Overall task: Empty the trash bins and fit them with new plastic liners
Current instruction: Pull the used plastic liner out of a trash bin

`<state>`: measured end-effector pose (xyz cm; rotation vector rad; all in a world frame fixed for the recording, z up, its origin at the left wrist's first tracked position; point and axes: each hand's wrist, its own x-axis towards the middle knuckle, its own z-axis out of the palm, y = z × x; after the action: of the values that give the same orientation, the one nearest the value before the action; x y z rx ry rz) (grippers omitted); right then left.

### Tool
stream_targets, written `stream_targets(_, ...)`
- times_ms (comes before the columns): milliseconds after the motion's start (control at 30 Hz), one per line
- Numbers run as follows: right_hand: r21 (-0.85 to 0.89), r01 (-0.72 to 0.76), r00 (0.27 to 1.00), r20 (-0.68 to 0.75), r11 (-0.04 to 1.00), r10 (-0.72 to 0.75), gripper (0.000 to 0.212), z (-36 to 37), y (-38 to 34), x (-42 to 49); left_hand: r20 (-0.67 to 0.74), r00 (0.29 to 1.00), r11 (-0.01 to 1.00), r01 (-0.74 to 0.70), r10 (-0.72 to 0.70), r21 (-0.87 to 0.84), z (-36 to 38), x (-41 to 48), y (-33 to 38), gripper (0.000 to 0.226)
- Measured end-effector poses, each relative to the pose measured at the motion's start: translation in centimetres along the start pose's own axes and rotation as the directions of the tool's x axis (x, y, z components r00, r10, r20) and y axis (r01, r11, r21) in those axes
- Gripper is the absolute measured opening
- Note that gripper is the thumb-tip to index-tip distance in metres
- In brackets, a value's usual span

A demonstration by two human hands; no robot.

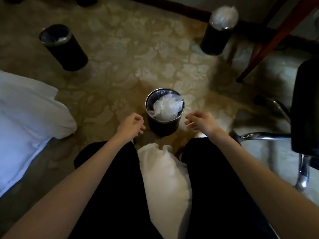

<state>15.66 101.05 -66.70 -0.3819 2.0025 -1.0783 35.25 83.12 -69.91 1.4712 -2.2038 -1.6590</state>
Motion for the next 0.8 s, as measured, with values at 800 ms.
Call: stream_targets(800, -0.750, -0.252, 0.963, -0.129, 0.612, 0.238, 0.035, 4.5, 10.0, 26.0, 0.034, 0.943, 0.917, 0.312, -0.331, 0.248, 8.5, 24.9, -8.6, 0.020)
